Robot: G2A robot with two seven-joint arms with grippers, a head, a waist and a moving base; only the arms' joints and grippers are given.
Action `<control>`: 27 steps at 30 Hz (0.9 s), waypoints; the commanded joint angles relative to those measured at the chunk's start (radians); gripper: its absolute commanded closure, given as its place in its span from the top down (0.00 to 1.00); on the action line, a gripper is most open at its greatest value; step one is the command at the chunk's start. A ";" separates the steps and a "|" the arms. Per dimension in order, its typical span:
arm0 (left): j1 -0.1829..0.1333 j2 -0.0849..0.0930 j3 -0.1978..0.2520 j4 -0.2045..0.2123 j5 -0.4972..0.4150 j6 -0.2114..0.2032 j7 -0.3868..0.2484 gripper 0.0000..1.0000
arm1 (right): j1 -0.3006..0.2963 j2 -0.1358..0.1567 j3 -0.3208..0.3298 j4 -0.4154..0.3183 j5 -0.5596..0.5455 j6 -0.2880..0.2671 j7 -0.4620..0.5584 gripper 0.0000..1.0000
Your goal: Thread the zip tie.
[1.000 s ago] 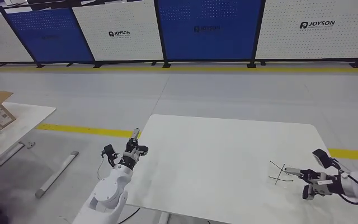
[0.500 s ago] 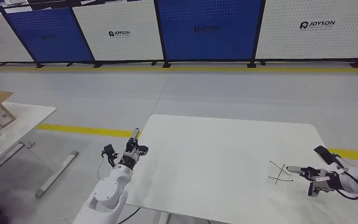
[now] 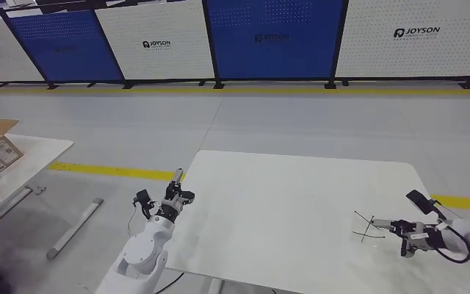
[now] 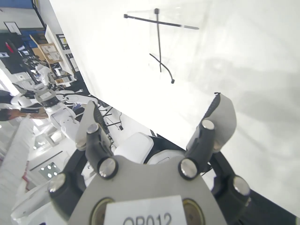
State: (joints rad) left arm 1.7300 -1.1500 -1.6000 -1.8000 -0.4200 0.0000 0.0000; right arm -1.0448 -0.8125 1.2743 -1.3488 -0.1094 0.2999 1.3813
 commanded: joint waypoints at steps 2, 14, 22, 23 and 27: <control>0.000 0.000 0.000 0.000 0.000 0.000 0.000 1.00 | 0.009 0.000 -0.026 -0.017 -0.054 0.040 -0.006 1.00; 0.000 0.000 0.000 0.000 0.000 0.000 0.000 1.00 | 0.006 -0.004 -0.032 0.009 -0.025 0.040 -0.022 1.00; 0.000 0.000 0.000 0.000 0.000 0.000 0.000 1.00 | 0.023 0.002 -0.023 0.043 -0.031 0.040 -0.013 0.25; 0.000 0.000 0.000 0.000 0.000 0.000 0.000 1.00 | 0.027 0.004 -0.026 0.048 -0.046 0.040 -0.011 0.21; 0.000 0.000 0.000 0.000 0.000 0.000 0.000 1.00 | 0.046 0.001 -0.049 0.062 -0.072 0.040 0.003 0.08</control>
State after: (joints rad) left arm 1.7300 -1.1500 -1.6000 -1.8000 -0.4200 0.0000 0.0000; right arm -1.0049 -0.8103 1.2336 -1.2915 -0.1702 0.3403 1.3826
